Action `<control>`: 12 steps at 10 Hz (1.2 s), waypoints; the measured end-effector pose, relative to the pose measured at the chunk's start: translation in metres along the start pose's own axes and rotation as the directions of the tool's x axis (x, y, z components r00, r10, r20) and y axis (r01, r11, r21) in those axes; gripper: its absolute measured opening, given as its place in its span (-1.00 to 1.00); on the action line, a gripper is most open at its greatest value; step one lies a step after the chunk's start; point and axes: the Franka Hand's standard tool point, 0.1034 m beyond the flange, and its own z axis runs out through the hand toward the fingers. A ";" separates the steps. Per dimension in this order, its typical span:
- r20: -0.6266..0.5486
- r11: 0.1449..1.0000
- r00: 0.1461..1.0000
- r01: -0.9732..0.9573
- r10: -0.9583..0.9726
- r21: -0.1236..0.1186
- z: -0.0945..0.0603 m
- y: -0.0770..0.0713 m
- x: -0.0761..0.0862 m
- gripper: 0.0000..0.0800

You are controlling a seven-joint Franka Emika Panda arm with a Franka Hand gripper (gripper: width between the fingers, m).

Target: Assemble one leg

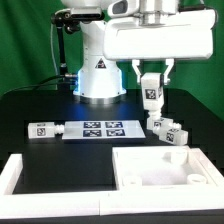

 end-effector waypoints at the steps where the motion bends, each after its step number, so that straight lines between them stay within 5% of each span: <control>1: 0.008 1.000 1.000 0.011 -0.011 -0.001 0.001 0.002 -0.001 -0.28; 4: -0.008 0.983 0.983 0.183 -0.183 -0.010 0.011 -0.013 -0.005 -0.28; 5: -0.020 0.962 0.962 0.271 -0.271 -0.001 0.016 -0.020 0.004 -0.28; 6: -0.049 0.938 0.938 0.345 -0.343 0.041 0.022 -0.032 0.008 -0.28; 7: -0.047 0.934 0.935 0.354 -0.351 0.054 0.025 -0.035 0.006 -0.28; 12: -0.052 0.888 0.892 0.453 -0.450 0.080 0.029 -0.039 0.010 -0.28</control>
Offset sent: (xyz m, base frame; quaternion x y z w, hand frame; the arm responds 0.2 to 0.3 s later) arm 0.0316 -0.0106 -0.0061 -0.0590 0.0980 -0.1884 0.9754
